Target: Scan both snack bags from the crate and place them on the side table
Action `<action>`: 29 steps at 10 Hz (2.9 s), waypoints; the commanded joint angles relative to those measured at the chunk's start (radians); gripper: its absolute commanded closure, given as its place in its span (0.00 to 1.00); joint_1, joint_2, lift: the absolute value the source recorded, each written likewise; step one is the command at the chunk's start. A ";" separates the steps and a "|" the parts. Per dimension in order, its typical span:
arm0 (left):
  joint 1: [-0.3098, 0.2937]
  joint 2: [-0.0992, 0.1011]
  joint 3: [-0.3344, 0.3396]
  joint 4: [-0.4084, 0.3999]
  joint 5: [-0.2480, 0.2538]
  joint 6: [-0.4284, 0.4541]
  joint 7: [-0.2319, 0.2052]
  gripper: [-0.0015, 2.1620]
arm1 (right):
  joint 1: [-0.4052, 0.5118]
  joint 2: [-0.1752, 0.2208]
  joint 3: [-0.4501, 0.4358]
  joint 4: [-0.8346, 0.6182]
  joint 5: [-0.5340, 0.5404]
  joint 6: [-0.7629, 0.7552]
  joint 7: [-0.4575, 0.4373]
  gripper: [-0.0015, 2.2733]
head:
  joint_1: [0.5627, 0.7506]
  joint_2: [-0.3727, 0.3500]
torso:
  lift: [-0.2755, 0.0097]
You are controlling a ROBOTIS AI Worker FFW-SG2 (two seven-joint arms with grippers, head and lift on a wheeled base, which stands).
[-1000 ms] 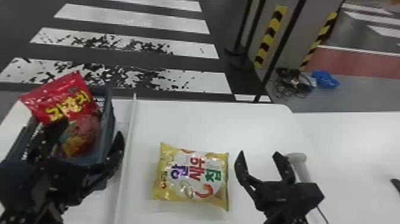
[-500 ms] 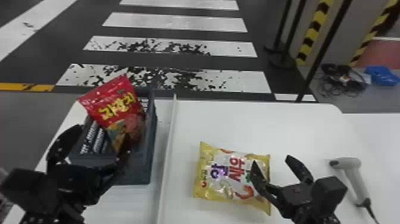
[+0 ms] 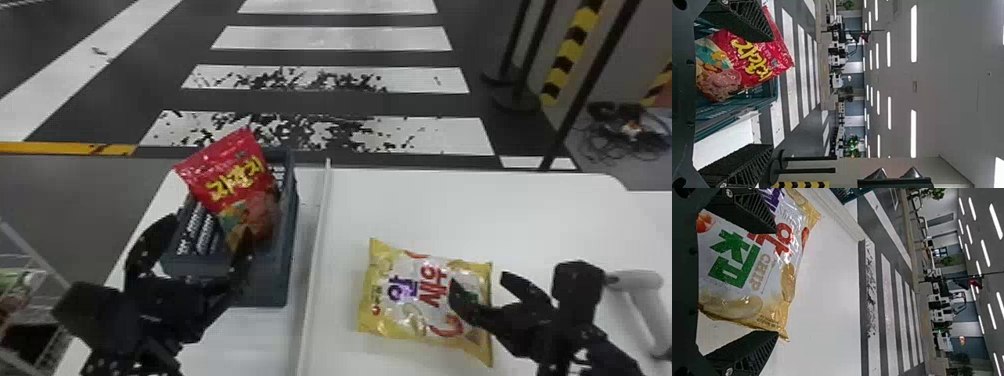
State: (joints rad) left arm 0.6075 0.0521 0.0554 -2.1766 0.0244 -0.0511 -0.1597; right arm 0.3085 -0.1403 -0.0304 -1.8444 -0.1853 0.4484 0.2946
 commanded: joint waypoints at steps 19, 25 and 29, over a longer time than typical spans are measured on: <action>0.000 -0.003 -0.002 0.044 0.020 0.004 -0.011 0.02 | -0.368 -0.005 -0.278 0.330 -0.296 0.754 0.281 0.99 | 0.70 0.54 | 0.63; 0.000 -0.003 0.000 0.050 0.031 0.001 -0.009 0.02 | -0.273 0.001 -0.270 -0.013 -0.117 0.468 0.029 0.99 | 0.70 0.44 | 0.63; -0.003 -0.003 0.000 0.055 0.042 0.001 -0.011 0.02 | -0.197 -0.005 0.000 -0.082 0.435 0.152 -0.284 0.99 | 0.70 0.33 | 0.63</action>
State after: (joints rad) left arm 0.6045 0.0489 0.0552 -2.1217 0.0658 -0.0498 -0.1702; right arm 0.1062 -0.1436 -0.0772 -1.9318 0.1572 0.6362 0.0123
